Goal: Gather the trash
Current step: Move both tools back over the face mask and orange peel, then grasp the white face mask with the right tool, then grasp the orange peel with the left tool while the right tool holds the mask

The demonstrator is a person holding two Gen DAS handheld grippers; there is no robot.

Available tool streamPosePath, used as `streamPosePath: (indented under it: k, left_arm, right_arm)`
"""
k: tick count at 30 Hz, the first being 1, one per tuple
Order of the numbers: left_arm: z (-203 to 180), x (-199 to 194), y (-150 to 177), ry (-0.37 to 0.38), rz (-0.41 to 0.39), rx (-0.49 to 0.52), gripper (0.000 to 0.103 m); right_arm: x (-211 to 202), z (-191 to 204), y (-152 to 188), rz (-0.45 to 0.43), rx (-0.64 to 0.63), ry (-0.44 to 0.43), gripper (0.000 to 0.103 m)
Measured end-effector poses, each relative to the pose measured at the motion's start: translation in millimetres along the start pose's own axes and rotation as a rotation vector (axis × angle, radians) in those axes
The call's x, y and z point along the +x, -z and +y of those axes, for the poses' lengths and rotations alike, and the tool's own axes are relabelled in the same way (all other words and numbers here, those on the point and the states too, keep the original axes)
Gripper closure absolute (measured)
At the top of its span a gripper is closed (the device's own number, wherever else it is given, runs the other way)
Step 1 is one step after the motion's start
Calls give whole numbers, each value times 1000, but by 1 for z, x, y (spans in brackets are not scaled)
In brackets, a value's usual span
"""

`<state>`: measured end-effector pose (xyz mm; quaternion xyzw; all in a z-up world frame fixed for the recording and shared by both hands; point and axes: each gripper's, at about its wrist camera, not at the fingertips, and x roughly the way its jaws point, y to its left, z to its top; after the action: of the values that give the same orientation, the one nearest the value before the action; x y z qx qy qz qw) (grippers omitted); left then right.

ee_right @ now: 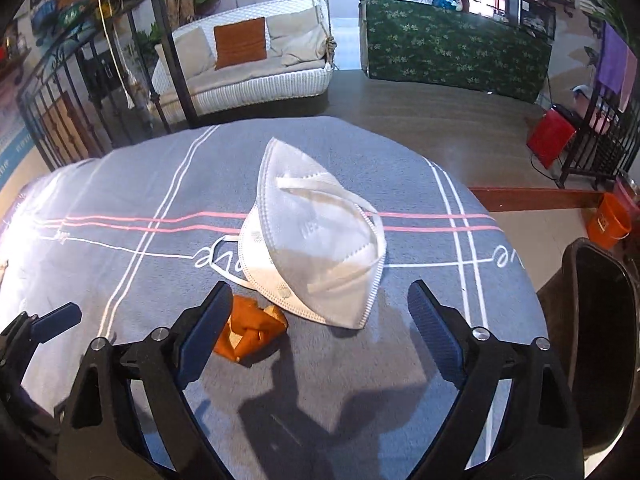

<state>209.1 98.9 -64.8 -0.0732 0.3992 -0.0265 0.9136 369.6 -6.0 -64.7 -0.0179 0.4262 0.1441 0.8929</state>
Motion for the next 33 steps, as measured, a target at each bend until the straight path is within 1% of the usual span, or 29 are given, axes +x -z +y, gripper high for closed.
streamPosePath:
  k: [5, 6, 7, 8, 9, 10, 12, 15, 18, 22, 25, 33]
  left_arm:
    - [-2, 4, -2, 20, 21, 17, 6]
    - [-2, 5, -3, 24, 24, 20, 6]
    - [-2, 5, -3, 28, 26, 22, 6]
    - [-3, 6, -4, 33, 28, 23, 6]
    - [-4, 7, -4, 38, 30, 25, 6]
    - [-6, 8, -4, 41, 34, 27, 6]
    - [-9, 12, -4, 47, 41, 33, 6]
    - [-15, 16, -6, 56, 54, 47, 6]
    - [-19, 18, -7, 64, 58, 55, 6]
    - [-20, 24, -11, 83, 70, 49, 6]
    - [-23, 27, -11, 81, 77, 64, 6]
    - [-23, 32, -14, 98, 92, 48, 6]
  right_arm:
    - [14, 4, -6, 23, -21, 20, 31]
    - [16, 4, -8, 24, -23, 27, 38]
    - [17, 5, -9, 25, -24, 33, 50]
    - [19, 4, -10, 28, -26, 40, 57]
    - [20, 3, -11, 33, -30, 55, 72]
    - [22, 3, -11, 32, -30, 66, 84]
    - [20, -1, -12, 15, -22, 85, 97]
    - [12, -8, -13, -18, -14, 97, 99]
    - [-5, -19, -15, -60, 5, 103, 99]
    - [-21, -36, -17, -92, 46, 116, 99]
    - [-36, -52, -14, -128, 72, 159, 99]
    - [-66, -90, -3, -161, 156, 194, 99]
